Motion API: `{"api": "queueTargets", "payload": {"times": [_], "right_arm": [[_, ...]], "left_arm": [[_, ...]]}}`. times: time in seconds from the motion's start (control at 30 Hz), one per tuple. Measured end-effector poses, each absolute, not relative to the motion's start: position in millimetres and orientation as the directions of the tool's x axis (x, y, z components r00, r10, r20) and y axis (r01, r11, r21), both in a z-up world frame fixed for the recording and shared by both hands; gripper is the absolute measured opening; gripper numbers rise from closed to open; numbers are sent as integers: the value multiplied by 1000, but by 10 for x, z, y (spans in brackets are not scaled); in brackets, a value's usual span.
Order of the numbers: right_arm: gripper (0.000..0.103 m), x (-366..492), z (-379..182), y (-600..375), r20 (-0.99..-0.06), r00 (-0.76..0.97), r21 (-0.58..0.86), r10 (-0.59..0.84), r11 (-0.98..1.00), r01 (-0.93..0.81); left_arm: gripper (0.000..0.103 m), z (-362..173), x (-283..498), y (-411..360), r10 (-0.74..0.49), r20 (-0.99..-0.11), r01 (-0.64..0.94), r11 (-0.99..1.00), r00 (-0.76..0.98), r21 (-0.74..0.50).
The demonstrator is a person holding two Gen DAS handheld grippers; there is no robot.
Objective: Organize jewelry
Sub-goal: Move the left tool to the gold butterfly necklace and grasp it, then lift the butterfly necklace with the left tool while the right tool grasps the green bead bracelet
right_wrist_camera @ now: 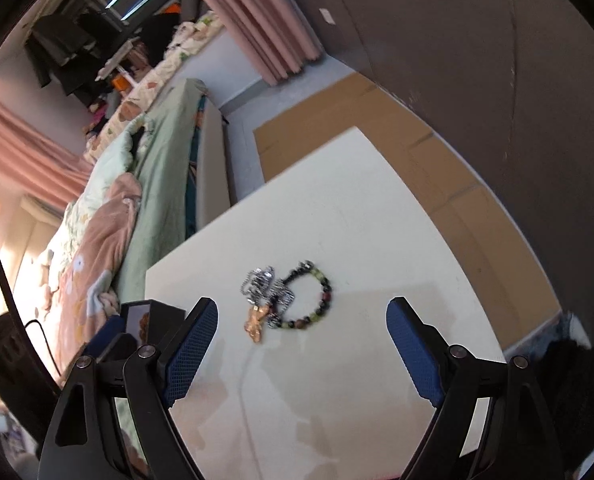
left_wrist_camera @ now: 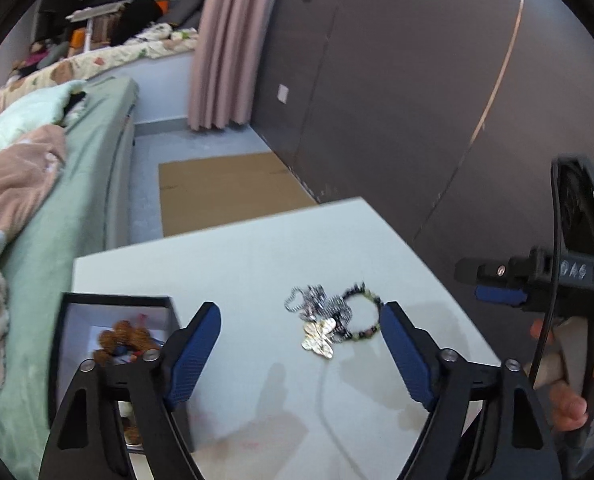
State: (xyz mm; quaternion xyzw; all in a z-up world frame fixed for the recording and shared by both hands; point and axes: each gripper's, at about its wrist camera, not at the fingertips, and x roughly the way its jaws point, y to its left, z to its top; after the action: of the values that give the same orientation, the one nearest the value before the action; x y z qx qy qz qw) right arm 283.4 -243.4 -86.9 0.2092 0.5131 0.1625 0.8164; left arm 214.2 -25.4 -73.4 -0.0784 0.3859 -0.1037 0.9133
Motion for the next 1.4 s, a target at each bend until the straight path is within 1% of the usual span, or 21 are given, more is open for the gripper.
{"api": "queueTargets", "payload": {"times": [0.03,0.13,0.2,0.27,0.3,0.37,0.43,0.57,0.77,1.0,1.07,1.1,1.13,1.23,1.3,1.33,1.4], "right_arm": [[96,2850,-903,-2448,-770,409,517,489,855,-48],[98,2858,-942,-2506,-773,411,516,484,856,-36],[103,2869,-949,-2550,-773,415,516,481,856,-30],[103,2875,-965,-2586,-769,414,526,487,850,-24],[103,2891,-980,-2601,-769,410,529,490,848,-21],[103,2913,-1033,-2616,-779,393,529,489,848,-7],[103,2933,-1070,-2626,-792,376,519,482,855,-2],[103,2916,-1023,-2619,-805,403,469,435,883,-16],[103,2932,-1050,-2610,-805,390,476,447,879,-25],[103,2958,-1079,-2570,-813,382,464,439,885,-28],[103,2970,-1098,-2544,-818,376,460,435,888,-27],[103,2970,-1108,-2540,-820,374,457,433,889,-27],[103,2973,-1117,-2525,-822,372,454,431,890,-28],[103,2976,-1139,-2486,-826,368,446,427,894,-36],[103,2974,-1150,-2458,-830,366,437,422,898,-44],[103,2977,-1160,-2444,-831,363,434,420,900,-47],[103,2987,-1189,-2418,-835,356,431,419,901,-51]], "left_arm": [[80,-766,2153,-290,-250,-695,133,967,674,-219],[79,-876,2203,-410,-239,-720,145,971,651,-191],[75,-949,2242,-466,-234,-735,150,972,636,-180],[68,-1015,2282,-501,-234,-749,150,972,620,-179],[67,-1049,2308,-515,-233,-756,150,972,612,-179],[58,-1117,2348,-541,-233,-768,153,972,596,-177],[54,-1185,2382,-575,-237,-779,158,971,580,-178],[48,-1312,2458,-634,-245,-792,162,969,559,-186],[41,-1456,2522,-661,-230,-806,149,973,545,-177],[40,-1541,2566,-666,-220,-799,136,976,560,-173],[31,-1539,2555,-693,-209,-799,143,978,564,-154],[28,-1539,2554,-700,-214,-796,150,976,566,-156],[27,-1549,2556,-709,-218,-794,152,975,567,-159],[26,-1542,2553,-676,-233,-791,146,972,566,-182],[20,-1517,2546,-655,-253,-783,147,967,568,-205],[13,-1483,2535,-642,-270,-775,154,963,571,-222],[12,-1445,2519,-634,-268,-774,151,964,574,-221]]}}
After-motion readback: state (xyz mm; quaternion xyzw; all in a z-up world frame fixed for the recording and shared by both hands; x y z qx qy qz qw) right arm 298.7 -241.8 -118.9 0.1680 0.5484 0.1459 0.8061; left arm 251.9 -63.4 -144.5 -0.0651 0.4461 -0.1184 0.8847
